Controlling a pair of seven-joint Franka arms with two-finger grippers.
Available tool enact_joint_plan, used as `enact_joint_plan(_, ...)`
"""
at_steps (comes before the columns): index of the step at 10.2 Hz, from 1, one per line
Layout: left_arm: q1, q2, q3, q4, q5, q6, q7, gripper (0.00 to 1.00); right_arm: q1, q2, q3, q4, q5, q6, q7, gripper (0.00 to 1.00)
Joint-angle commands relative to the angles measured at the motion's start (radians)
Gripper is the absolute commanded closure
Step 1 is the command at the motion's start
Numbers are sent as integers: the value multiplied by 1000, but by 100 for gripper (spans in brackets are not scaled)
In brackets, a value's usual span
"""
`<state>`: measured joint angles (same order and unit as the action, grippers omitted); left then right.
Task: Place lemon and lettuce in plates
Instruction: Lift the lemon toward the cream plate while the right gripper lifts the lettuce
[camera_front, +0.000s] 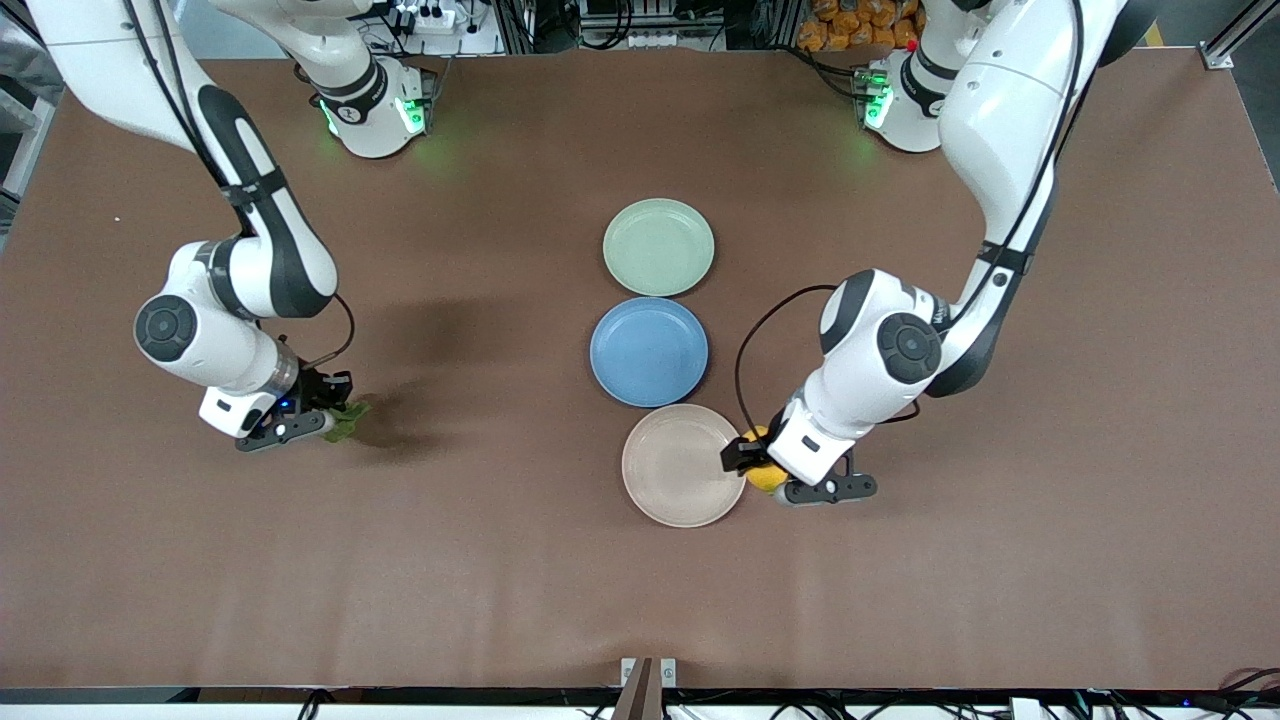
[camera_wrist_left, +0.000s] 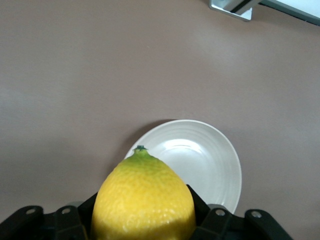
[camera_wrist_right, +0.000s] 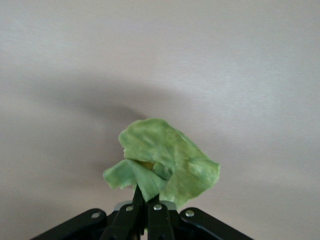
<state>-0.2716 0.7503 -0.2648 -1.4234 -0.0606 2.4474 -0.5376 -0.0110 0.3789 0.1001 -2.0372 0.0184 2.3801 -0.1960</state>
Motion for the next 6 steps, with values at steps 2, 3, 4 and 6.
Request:
enact_joint_plan(2, -9, 101, -39, 69, -21, 53, -19, 67, -4, -51, 101, 1, 9, -77, 163, 100)
enact_joint_plan(3, -17, 118, -44, 69, -21, 67, -19, 67, -4, -51, 128, 38, 9, -135, 200, 100)
enact_joint_plan(4, -29, 133, -44, 67, -21, 79, -25, 67, -4, -51, 153, 64, 9, -177, 229, 100)
enact_joint_plan(6, -44, 164, -44, 66, -21, 132, -28, 67, -3, -51, 203, 107, 8, -229, 311, 100)
